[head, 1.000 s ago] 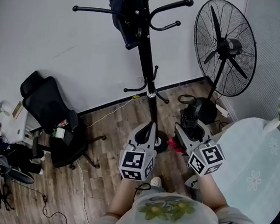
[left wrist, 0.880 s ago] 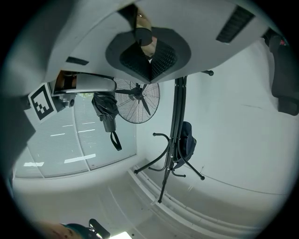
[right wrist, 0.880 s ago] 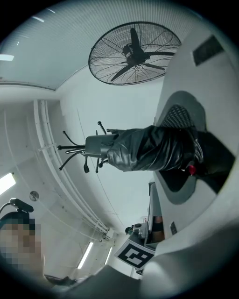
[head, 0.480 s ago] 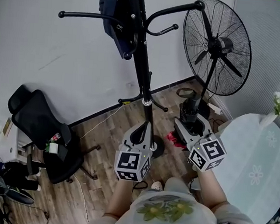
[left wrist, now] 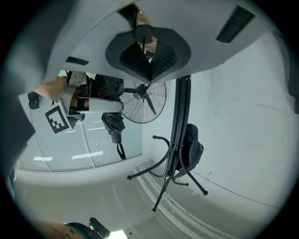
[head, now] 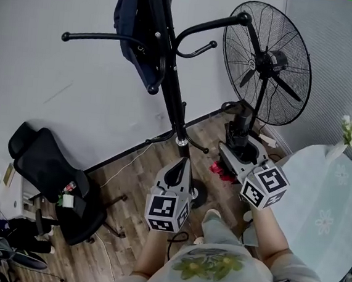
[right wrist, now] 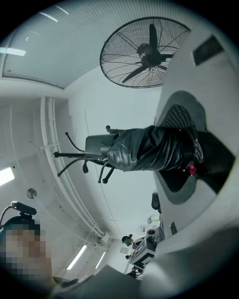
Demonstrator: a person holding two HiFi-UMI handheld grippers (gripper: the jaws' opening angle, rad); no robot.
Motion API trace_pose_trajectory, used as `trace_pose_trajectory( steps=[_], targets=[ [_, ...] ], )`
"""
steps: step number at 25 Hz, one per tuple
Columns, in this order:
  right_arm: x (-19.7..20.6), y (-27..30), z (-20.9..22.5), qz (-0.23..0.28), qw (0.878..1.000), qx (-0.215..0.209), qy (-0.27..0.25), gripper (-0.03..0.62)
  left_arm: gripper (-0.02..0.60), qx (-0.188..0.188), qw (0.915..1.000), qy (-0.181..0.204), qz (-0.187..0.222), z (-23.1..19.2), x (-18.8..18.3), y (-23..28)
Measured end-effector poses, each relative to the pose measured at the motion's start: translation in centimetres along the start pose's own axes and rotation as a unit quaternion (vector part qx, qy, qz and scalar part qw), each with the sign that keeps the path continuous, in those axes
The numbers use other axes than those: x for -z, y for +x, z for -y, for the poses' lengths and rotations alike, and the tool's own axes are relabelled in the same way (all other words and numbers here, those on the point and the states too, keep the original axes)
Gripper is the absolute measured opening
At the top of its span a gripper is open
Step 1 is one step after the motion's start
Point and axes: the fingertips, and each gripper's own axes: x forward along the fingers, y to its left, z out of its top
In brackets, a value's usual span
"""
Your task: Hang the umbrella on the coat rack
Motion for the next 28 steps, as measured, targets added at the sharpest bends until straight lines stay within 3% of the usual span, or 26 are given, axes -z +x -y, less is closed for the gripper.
trace_pose_trajectory(
  steps=[16, 28],
  targets=[
    [-4.6, 7.3, 5.0, 0.024, 0.999, -0.028, -0.016, 0.221, 0.005, -0.003, 0.9997, 0.023, 0.002, -2.6, -2.6, 6.7],
    [-5.3, 11.6, 8.2, 0.021, 0.999, -0.040, -0.012, 0.221, 0.005, -0.020, 0.9996, 0.020, 0.001, -4.5, -2.6, 9.4]
  ],
)
